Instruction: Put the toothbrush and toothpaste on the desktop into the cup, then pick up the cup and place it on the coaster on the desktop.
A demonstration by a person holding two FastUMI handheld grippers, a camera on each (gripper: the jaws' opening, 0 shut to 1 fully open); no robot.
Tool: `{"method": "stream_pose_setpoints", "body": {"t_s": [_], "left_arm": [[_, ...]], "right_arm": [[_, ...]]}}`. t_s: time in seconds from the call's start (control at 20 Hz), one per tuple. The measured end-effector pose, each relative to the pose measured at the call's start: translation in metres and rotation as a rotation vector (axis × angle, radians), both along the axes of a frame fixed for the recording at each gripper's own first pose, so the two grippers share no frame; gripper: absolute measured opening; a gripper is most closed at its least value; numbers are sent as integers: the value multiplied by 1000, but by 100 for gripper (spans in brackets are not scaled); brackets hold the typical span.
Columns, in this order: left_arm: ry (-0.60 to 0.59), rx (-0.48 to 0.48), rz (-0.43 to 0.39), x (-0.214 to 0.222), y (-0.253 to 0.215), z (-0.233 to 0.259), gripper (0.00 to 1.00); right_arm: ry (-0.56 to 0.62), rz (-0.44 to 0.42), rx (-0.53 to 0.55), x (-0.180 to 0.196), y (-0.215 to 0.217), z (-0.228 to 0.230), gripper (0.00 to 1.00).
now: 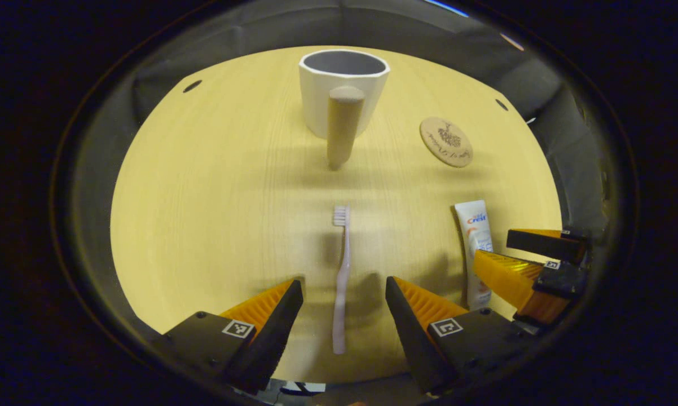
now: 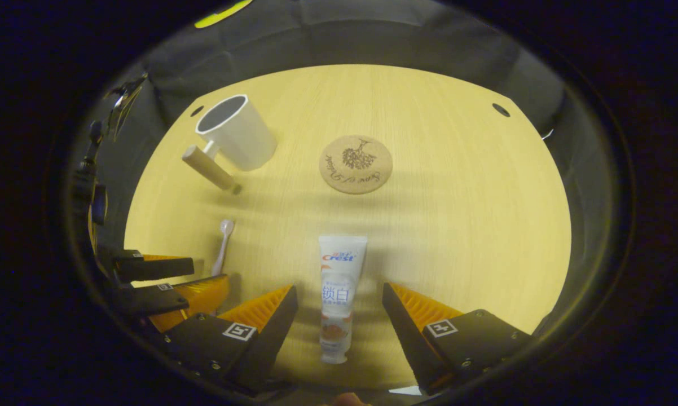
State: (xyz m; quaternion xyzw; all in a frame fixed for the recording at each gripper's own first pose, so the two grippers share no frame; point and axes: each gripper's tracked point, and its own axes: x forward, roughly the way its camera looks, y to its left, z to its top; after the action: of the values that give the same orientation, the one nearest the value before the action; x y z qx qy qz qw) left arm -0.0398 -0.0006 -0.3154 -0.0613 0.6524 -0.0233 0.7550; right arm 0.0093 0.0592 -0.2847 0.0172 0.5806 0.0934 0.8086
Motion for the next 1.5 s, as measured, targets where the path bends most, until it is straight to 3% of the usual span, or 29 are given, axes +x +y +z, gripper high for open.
{"method": "stream_pose_setpoints", "body": {"t_s": [0.15, 0.2, 0.25, 0.5, 0.55, 0.6, 0.75, 0.8, 0.85, 0.9, 0.95, 1.0, 1.05, 1.1, 1.15, 1.25, 1.3, 1.5], "left_arm": [[63, -2, -11, -6, 0, -10, 100], [75, 12, -14, -7, 2, -12, 94], [77, 24, -24, -6, 5, -13, 98], [86, 84, -52, -4, 14, -17, 78], [85, 88, -56, -4, 14, -16, 74], [82, 95, -59, -4, 14, -16, 62], [78, 96, -70, -5, 12, -15, 42], [73, 78, -50, -4, 6, -16, 47], [77, 83, -54, -5, 5, -17, 31], [74, 83, -66, -5, 6, -15, 16], [68, 83, -65, -4, 6, -14, 18], [64, 72, -70, -7, 5, -14, 10], [59, 68, -62, -4, 6, -12, 13], [49, 67, -68, -4, 7, -15, 21], [48, 63, -67, -4, 6, -15, 15], [4, 48, -55, -1, 8, -14, 15], [-4, 40, -52, -1, 6, -12, 10], [-79, 10, 4, 1, 9, -9, 10]], "right_arm": [[48, 4, 4, -4, 3, -8, 93], [55, 5, 1, -4, 3, -10, 93], [59, 6, 0, -4, 4, -11, 93], [83, 18, -16, -5, 3, -20, 93], [88, 16, -14, -6, 4, -21, 86], [93, 16, -13, -8, 5, -24, 82], [99, 13, -26, -10, 4, -28, 69], [83, 3, -41, -8, 1, -29, 69], [86, 3, -32, -7, 2, -29, 53], [89, 6, -38, -7, 0, -29, 54], [99, -17, -18, -7, 0, -27, 52], [109, -17, -6, -8, 1, -26, 37], [98, -39, 7, -6, -1, -28, 37], [98, -47, 26, -6, 1, -26, 28], [93, -49, 39, -6, -1, -25, 28], [83, -77, 82, -5, 2, -27, 21], [79, -88, 94, -5, 1, -25, 21], [29, -88, 125, -7, -2, -18, 21]]}}
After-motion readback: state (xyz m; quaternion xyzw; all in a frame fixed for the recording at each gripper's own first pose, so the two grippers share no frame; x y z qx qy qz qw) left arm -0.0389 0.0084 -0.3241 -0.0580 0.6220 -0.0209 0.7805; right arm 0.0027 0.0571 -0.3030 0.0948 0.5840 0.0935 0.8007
